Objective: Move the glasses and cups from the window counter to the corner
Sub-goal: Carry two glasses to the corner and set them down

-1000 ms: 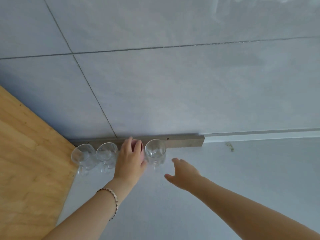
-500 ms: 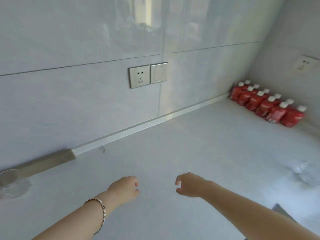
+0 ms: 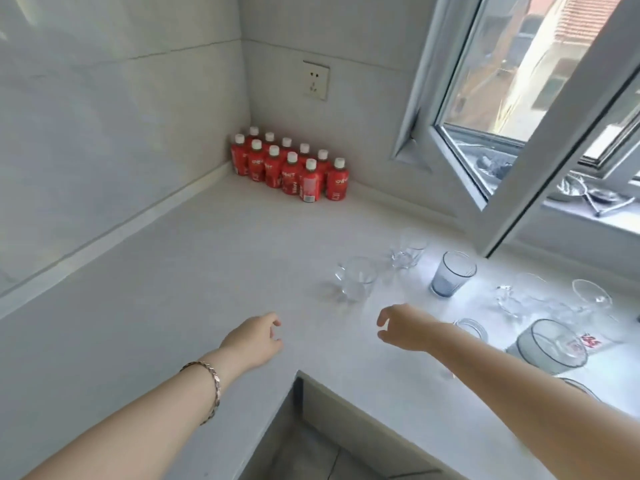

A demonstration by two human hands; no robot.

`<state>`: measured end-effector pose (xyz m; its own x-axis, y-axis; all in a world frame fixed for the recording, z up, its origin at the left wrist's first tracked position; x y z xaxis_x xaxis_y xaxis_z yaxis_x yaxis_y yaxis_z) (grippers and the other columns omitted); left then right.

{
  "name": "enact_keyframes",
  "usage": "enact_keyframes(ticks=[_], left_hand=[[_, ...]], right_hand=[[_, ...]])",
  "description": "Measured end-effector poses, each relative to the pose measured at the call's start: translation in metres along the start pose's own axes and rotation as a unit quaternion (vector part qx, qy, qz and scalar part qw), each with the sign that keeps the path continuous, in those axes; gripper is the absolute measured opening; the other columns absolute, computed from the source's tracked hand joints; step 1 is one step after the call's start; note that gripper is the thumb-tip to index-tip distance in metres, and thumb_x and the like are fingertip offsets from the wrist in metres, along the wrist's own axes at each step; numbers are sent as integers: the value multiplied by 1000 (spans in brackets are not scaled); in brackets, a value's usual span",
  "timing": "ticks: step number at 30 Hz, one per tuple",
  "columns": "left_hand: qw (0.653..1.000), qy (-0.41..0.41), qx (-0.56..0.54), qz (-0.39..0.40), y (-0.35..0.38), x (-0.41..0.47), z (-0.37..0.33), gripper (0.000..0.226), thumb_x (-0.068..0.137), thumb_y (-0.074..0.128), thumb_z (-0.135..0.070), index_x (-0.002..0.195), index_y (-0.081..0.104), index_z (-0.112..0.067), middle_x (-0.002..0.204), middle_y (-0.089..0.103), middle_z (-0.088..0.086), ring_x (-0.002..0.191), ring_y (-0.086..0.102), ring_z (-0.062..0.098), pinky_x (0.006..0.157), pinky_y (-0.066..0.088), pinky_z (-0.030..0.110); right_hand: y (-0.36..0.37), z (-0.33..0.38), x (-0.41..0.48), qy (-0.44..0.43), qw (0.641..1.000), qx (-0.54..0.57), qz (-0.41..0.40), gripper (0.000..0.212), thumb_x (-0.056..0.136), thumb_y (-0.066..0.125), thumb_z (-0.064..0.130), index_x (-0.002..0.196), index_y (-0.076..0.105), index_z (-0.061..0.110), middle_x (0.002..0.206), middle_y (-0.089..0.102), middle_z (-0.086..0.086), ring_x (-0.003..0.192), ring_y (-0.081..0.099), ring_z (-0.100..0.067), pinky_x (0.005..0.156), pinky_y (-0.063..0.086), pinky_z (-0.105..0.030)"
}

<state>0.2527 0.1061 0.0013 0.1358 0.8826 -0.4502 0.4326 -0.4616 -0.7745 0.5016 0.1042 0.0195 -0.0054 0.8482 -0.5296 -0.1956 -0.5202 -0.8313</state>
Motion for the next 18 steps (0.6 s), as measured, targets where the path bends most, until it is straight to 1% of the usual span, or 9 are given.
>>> enact_keyframes(ticks=[2,4,6,8,11,12,14,16,18], left_hand=[[999,45,19,-3,1,25,-41,54,85,59,-22,135,41,-14,131,49,5,119,51,22,100,43,31],[995,95,40,-2,0,50,-78,70,80,64,-23,142,31,-16,146,36,4,132,42,22,107,39,33],[989,134,63,6,1,75,-111,80,77,67,-24,145,25,-19,151,29,1,136,36,21,109,38,34],[982,165,94,24,5,103,-138,87,74,70,-26,146,21,-20,152,27,0,138,34,21,111,35,35],[959,199,187,73,17,146,-165,102,70,76,-29,149,10,-22,158,13,-2,145,20,18,117,23,38],[951,207,209,93,21,159,-170,106,70,77,-27,150,8,-22,159,11,-3,146,19,17,118,21,37],[939,215,227,144,31,181,-176,107,69,79,-23,150,9,-26,159,13,-6,144,26,17,116,27,35],[927,224,238,183,40,192,-177,103,69,79,-23,148,13,-33,155,22,-7,139,34,21,111,35,36],[914,250,261,183,43,198,-178,96,68,77,-27,145,19,-38,147,32,-7,132,39,24,106,40,37]], right_hand=[[-6,-30,9,22,1000,20,-7,34,91,50,31,123,55,23,127,56,-2,117,54,-23,91,43,-29],[-12,-51,18,38,998,38,-12,33,90,50,31,122,55,24,126,58,-1,116,55,-23,90,44,-29],[-17,-66,26,51,997,47,-16,32,90,50,32,121,56,24,124,60,-1,115,56,-22,92,44,-29],[-24,-79,35,65,996,58,-21,32,91,50,31,122,56,24,121,63,1,114,57,-21,93,44,-30],[-36,-92,50,83,993,82,-29,33,92,49,31,123,55,22,119,64,2,113,57,-19,94,45,-30],[-40,-95,57,89,992,87,-35,33,92,49,31,123,55,22,120,63,2,112,57,-19,94,45,-30],[-50,-100,71,105,989,95,-51,33,93,49,29,125,54,22,124,59,1,113,57,-19,93,44,-30],[-57,-102,86,120,983,113,-79,34,93,48,28,126,53,22,126,56,0,114,56,-18,93,44,-30],[-68,-103,98,133,973,142,-125,36,92,50,28,128,52,21,130,52,0,115,54,-19,92,45,-30]])
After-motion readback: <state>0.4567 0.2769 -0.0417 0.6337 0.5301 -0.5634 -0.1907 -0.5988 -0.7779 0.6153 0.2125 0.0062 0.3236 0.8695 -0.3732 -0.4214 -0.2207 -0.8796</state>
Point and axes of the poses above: each hand's wrist, its own x-axis towards the middle knuckle, its own y-axis out of the palm, z = x × y, the point moved 8 cm from there along x, towards the middle knuckle
